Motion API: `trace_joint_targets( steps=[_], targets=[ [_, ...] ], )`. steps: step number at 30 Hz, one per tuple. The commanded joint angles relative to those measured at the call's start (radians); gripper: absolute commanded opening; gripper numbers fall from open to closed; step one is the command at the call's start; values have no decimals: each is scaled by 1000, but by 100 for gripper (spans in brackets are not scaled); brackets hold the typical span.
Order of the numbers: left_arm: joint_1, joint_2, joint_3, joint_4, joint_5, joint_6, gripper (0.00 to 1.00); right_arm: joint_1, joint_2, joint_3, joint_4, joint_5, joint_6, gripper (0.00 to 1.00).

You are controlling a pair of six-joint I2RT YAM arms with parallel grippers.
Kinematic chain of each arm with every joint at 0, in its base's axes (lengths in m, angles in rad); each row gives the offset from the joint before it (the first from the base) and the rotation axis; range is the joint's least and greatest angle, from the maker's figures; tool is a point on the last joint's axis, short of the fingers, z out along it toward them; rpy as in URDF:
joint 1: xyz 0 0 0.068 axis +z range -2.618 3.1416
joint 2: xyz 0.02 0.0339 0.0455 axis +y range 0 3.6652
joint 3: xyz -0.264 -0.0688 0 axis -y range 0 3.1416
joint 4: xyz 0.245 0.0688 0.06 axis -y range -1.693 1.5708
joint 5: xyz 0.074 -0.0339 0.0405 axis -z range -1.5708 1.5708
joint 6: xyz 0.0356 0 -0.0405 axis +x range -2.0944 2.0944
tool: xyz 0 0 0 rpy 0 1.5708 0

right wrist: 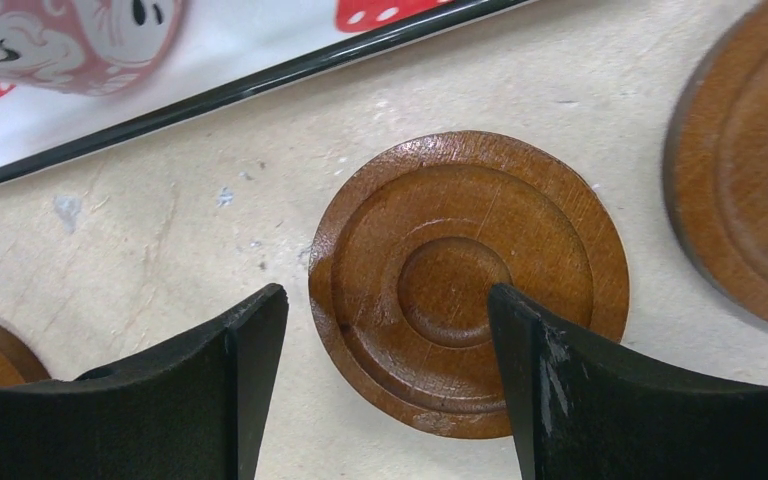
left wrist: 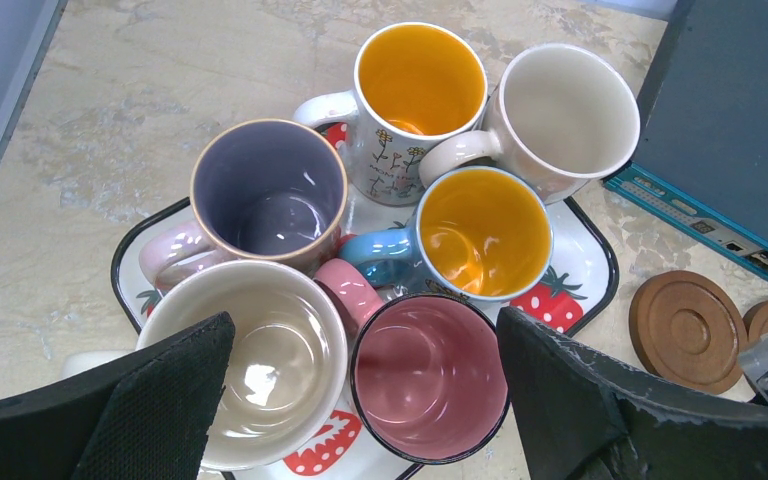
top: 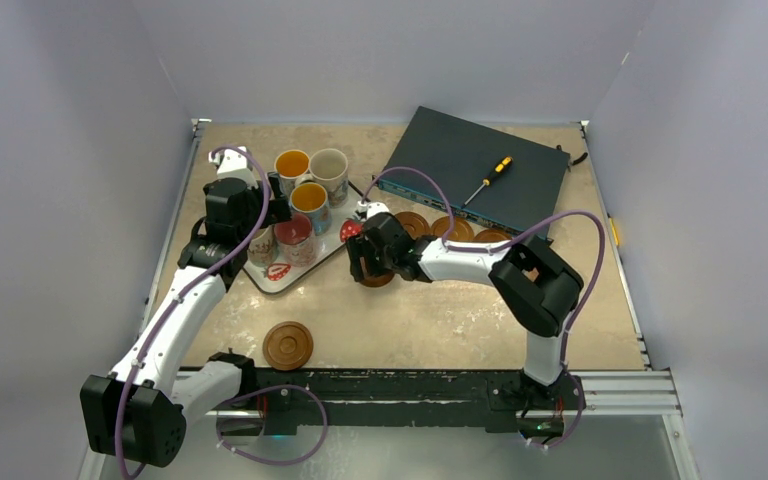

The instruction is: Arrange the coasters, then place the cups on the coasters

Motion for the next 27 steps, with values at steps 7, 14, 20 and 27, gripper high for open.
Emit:
trace_joint_targets(
  steps=[7,14,20,27],
  targets=[
    [-3,-19,19,26,-6,0,98,-38,-58,-32,-42,40,-23,78],
    [-4,-19,19,25,-7,0,98,-47,-54,-20,-38,29,-28,80],
    [-3,-19,19,25,-7,0,98,-46,-61,-10,-18,0,-40,80],
    [-3,-20,19,25,-8,2,98,-46,-104,2,3,-93,-68,83]
  ],
)
